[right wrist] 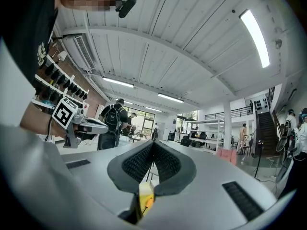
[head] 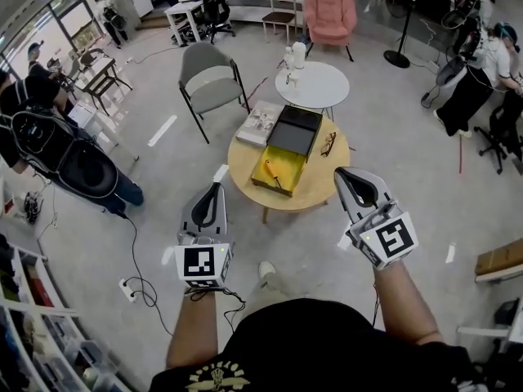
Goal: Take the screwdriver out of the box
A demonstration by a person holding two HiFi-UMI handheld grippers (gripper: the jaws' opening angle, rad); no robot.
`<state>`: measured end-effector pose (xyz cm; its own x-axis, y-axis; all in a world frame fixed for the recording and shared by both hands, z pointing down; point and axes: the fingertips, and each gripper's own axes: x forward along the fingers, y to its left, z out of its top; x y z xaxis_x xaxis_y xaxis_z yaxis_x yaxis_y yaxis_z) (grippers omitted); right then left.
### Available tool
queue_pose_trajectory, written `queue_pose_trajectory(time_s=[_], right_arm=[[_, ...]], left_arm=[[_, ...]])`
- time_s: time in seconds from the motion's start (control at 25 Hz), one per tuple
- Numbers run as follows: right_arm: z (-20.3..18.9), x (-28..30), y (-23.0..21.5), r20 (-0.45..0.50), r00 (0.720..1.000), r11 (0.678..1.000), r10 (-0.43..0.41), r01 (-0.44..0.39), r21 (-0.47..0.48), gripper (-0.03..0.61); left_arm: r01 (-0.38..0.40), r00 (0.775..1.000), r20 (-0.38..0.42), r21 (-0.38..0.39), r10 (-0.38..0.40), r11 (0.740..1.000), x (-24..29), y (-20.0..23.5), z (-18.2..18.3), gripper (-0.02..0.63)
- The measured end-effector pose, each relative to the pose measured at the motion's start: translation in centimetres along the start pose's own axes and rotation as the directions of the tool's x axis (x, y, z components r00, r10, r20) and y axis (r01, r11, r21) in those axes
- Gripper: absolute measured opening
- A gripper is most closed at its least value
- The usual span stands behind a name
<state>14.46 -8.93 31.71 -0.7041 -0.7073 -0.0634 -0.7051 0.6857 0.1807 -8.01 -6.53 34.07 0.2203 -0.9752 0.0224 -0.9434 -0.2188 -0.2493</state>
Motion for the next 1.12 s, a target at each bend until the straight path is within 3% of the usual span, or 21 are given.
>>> queue_pose_trajectory(time_s=[0.24, 0.44, 1.12], right_arm=[[-0.1, 1.7, -0.4, -0.002, 1.0, 1.0, -0.018, 0.018, 0.006, 0.014], [-1.5, 3.4, -0.7, -0.058, 0.998, 1.0, -0.007, 0.009, 0.018, 0.014], [-3.4, 10.8, -4.0, -0.07, 0.996, 0.998, -0.056, 0.057, 0.012, 0.015]], left_arm=[[0.004, 1.0, -0.001, -0.007, -0.004, 1.0, 1.7, 1.4, -0.2, 0.014], [0.027, 1.0, 0.007, -0.003, -0.027, 1.0, 3.8, 2.3, -0.6, 0.014], [0.062, 0.998, 0.001, -0.025, -0.062, 0.998, 11.6, 6.2, -3.0, 0.014]])
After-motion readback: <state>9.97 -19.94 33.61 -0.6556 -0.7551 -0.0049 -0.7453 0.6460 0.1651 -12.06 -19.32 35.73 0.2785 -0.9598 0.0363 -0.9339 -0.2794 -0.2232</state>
